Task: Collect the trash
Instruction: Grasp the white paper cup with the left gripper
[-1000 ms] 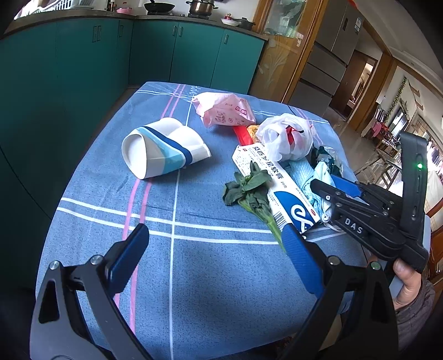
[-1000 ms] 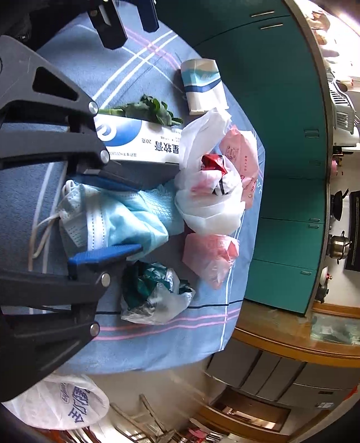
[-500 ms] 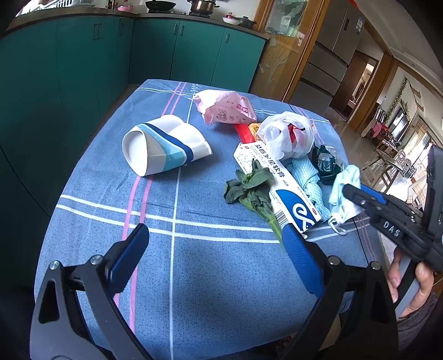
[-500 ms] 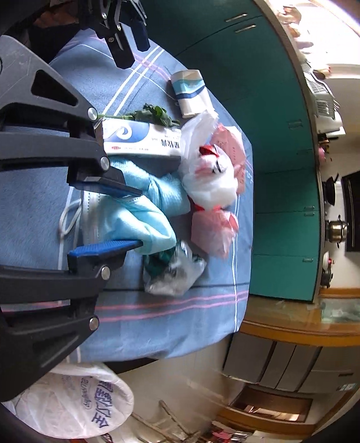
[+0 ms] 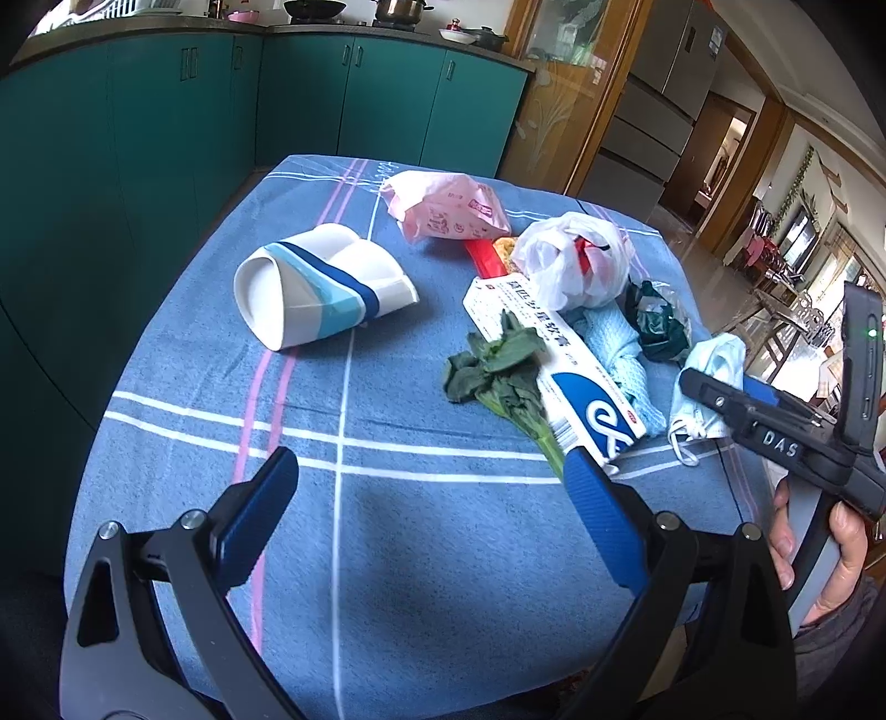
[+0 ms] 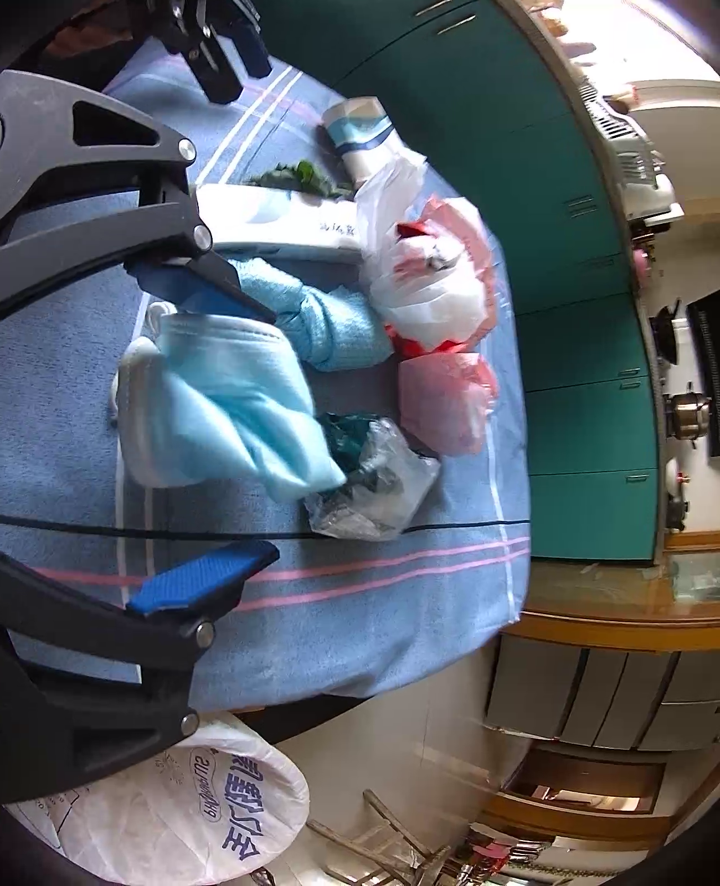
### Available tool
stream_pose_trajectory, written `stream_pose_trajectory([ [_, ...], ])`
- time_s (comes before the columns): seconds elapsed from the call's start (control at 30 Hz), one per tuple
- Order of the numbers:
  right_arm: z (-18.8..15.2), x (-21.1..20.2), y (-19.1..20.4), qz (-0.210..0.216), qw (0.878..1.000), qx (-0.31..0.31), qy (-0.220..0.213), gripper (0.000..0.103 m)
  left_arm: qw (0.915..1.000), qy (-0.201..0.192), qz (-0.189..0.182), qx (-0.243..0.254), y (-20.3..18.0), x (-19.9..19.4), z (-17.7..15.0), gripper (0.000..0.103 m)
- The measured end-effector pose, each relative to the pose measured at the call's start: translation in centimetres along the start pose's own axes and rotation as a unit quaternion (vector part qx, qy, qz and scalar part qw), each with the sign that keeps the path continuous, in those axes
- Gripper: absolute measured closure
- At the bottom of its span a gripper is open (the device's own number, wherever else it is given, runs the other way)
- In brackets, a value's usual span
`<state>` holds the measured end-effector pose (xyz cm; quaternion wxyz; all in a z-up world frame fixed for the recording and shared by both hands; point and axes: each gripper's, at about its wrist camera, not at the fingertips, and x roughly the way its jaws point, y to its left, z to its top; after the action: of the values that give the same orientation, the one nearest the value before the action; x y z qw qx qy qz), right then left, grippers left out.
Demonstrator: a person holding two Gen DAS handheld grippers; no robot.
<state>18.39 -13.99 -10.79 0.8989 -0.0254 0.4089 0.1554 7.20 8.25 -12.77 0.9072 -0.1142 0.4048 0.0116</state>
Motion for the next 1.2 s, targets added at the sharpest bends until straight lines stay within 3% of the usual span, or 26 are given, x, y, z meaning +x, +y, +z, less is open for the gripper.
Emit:
stream_pose_trajectory([
  [0.07,-0.2,0.5,0.5,0.015,1.000,-0.006,0.005,0.027,0.9998,-0.013,0.015,-0.003,0.8,-0.2,0.8,0.007],
  [0.13,-0.6,0.7,1.1,0.017,1.000,-0.026,0.003,0.050,0.9989,-0.035,0.029,-0.011,2.1,-0.3,1.9,0.007],
  [0.23,-1.1,1.0,1.6,0.009,0.999,-0.042,0.007,0.058,0.9976,-0.044,0.046,-0.027,4.2,0.6,4.3,0.005],
  [0.37,-1.3,0.6,1.1,0.013,0.999,-0.036,0.004,0.059,0.9989,-0.024,0.024,-0.033,5.8,3.4,7.0,0.005],
  [0.57,-1.4,0.1,-0.2,0.012,1.000,-0.020,0.008,0.058,0.9994,0.013,0.025,0.020,5.6,6.6,8.3,0.005],
  [0.63,-1.3,0.1,-0.4,0.008,1.000,-0.016,0.008,0.049,0.9996,0.013,0.013,0.021,5.6,6.8,8.1,0.006],
  [0.67,-1.3,0.1,-0.5,0.007,1.000,-0.012,0.008,0.046,0.9996,0.012,0.010,0.024,5.6,6.8,8.0,0.007],
  [0.73,-1.1,0.0,-0.6,0.006,1.000,-0.008,0.004,0.034,0.9993,0.017,0.006,0.033,5.3,6.9,7.5,0.023],
  [0.83,-0.6,0.1,-0.7,0.007,1.000,-0.001,-0.004,0.031,0.9989,0.021,-0.001,0.041,5.2,6.8,6.9,0.032],
  [0.97,0.3,0.6,-0.7,0.012,1.000,0.010,-0.005,0.031,0.9985,0.011,-0.014,0.051,4.2,5.7,5.6,0.049],
  [1.07,0.8,1.3,-0.4,0.010,1.000,0.012,0.004,0.032,0.9980,0.016,-0.031,0.052,3.4,4.9,4.3,0.050],
  [1.13,0.7,1.6,0.0,0.014,1.000,0.008,0.009,0.049,0.9973,0.016,-0.040,0.059,2.7,4.3,3.4,0.050],
  [1.2,0.3,1.8,0.5,0.009,1.000,-0.005,0.013,0.055,0.9969,0.018,-0.045,0.062,2.2,3.8,2.8,0.050],
])
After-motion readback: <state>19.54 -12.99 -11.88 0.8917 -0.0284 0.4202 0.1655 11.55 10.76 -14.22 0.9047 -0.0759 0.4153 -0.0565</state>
